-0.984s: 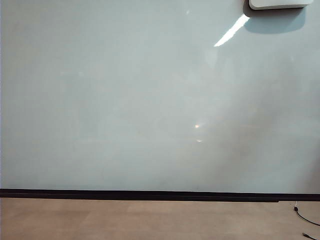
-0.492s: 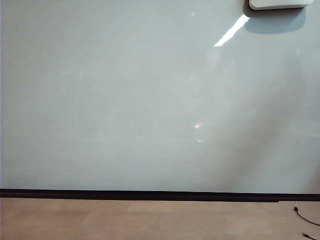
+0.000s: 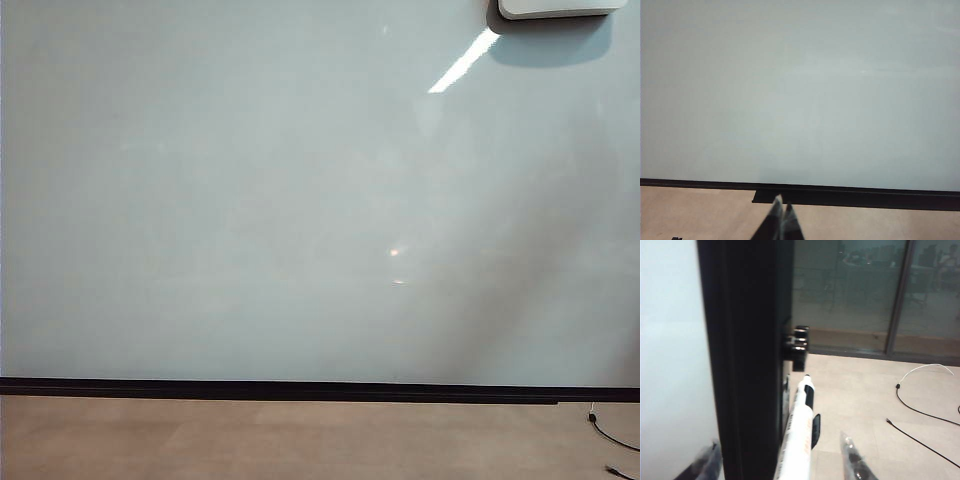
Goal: Pick up the pen on the shelf to the right of the whiteboard and draw a cross mark.
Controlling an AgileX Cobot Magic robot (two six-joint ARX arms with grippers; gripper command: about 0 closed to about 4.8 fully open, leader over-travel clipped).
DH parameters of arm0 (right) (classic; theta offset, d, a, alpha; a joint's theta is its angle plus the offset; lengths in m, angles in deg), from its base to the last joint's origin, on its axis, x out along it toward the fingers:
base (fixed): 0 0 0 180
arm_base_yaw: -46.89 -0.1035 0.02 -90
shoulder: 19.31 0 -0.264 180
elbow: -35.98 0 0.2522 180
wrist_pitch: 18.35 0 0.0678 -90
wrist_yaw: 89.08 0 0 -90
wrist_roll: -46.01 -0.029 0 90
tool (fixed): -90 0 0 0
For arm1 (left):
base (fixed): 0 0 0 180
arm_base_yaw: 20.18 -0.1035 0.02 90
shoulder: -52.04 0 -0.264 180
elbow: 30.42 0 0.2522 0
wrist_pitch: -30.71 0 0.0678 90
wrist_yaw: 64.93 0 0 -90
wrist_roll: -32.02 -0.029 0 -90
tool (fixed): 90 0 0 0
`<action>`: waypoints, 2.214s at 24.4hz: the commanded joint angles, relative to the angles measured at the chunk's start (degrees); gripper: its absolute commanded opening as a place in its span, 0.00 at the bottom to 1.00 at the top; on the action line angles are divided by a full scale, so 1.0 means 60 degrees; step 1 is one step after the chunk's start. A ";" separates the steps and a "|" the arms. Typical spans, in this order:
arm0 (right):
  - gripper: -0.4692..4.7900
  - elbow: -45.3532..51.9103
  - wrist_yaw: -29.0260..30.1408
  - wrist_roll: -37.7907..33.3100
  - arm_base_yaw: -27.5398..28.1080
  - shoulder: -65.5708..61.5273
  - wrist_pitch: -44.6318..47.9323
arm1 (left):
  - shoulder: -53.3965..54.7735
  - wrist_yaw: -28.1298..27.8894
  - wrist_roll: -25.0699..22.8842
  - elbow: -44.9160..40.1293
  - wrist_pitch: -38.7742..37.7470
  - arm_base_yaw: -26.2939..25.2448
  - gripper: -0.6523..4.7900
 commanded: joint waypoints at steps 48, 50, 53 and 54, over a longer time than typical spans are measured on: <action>0.53 -0.0335 -0.0288 -0.0069 -0.0160 -0.0299 0.0135 | 0.0000 0.0004 -0.0040 0.0025 0.0120 0.0004 0.11; 0.52 -0.0339 -0.0291 -0.0066 -0.0160 -0.0299 0.0138 | 0.0000 0.0004 -0.0040 0.0029 0.0120 0.0004 0.11; 0.46 -0.0339 -0.0288 -0.0062 -0.0160 -0.0299 0.0138 | 0.0000 0.0004 -0.0040 0.0029 0.0120 0.0004 0.11; 0.46 -0.0339 -0.0288 -0.0062 -0.0160 -0.0299 0.0135 | 0.0000 0.0004 -0.0040 0.0025 0.0120 0.0004 0.11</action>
